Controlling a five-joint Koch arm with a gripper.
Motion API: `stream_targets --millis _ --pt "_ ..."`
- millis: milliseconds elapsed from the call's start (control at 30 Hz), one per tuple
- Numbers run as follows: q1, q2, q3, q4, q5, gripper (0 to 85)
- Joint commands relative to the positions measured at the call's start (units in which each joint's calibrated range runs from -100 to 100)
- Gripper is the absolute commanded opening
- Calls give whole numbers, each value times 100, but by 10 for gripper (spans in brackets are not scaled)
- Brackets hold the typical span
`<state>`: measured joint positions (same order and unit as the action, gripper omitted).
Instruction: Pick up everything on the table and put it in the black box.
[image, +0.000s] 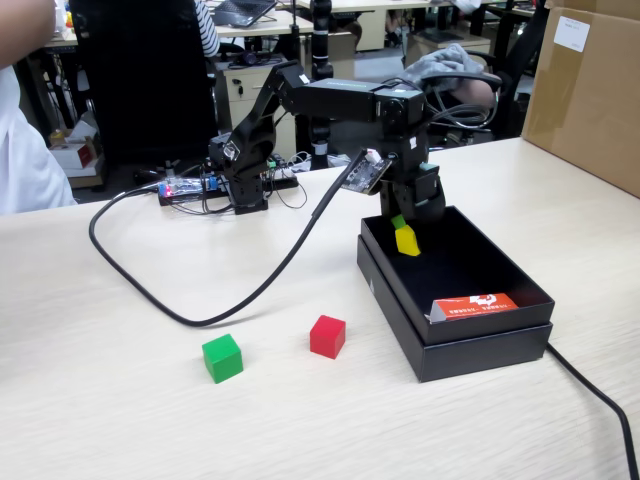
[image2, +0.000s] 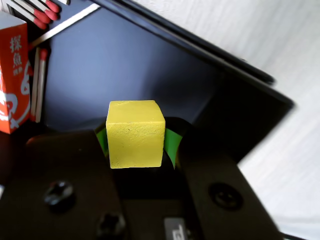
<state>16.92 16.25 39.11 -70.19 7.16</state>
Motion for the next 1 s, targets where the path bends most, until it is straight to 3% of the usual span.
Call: stream_targets --millis 0,67,133,233,533,633,733,967 --pt "-54 45 413 25 29 9" --pt "-54 171 359 25 29 24" --pt "-44 263 186 25 24 102" --pt "-34 274 87 25 24 104" --pt "-44 -58 -185 25 29 275" --pt "-54 -276 -203 25 24 279" --pt "-54 -930 -394 25 10 390" --pt "-156 -2755 -639 25 20 432"
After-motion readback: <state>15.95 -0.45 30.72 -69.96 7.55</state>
